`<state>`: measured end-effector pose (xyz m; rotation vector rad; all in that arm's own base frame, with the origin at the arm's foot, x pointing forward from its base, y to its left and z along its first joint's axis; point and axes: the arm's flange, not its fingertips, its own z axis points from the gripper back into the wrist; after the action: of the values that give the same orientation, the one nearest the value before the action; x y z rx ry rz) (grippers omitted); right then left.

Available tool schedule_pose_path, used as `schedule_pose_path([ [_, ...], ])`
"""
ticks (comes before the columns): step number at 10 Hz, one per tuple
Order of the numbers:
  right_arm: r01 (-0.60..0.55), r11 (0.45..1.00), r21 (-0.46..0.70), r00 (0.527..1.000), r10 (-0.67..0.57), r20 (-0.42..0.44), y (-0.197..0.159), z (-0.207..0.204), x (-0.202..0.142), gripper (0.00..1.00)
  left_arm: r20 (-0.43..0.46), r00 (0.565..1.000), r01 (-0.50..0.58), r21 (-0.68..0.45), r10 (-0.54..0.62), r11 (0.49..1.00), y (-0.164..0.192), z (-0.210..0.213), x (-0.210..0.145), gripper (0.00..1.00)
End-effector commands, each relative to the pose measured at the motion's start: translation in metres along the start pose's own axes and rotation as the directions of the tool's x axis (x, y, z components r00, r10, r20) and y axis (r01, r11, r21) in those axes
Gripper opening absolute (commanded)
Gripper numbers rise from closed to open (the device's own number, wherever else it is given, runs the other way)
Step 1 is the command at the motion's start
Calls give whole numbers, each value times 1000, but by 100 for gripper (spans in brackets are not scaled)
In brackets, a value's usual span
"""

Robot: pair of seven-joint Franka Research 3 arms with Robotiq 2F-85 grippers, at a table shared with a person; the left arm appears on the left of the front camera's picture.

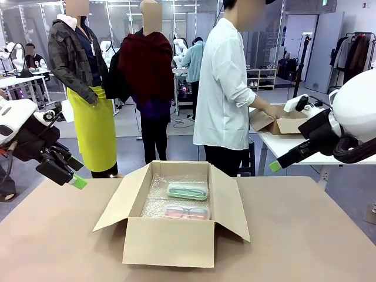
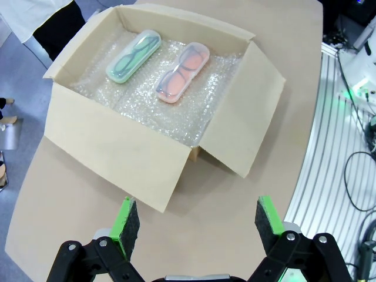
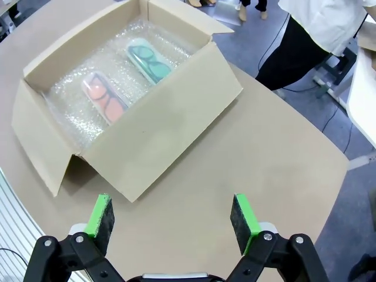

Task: Pack the glasses set securely to prepare it for shipping.
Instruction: Position the Package Box on the left side of the table.

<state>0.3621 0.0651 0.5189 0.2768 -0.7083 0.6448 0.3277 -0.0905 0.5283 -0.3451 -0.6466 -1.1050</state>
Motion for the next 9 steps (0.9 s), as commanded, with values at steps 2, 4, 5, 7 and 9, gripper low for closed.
schedule_pose_path([
  [2,13,1000,-9,1000,-13,8,2,0,1,100,0,1000,0,0,0,1000,0,0,0,100],
  [4,13,1000,-9,1000,-13,8,2,0,1,100,89,984,-148,-76,154,986,24,23,6,100],
  [5,13,1000,-9,1000,-13,8,2,0,1,100,148,963,-215,-93,227,972,40,33,-3,100],
  [7,13,1000,-9,1000,-13,8,2,0,1,100,256,896,-323,-188,363,928,71,40,-29,100],
  [9,13,1000,-9,1000,-13,8,2,0,1,100,333,813,-431,-207,478,878,107,25,-71,100],
])
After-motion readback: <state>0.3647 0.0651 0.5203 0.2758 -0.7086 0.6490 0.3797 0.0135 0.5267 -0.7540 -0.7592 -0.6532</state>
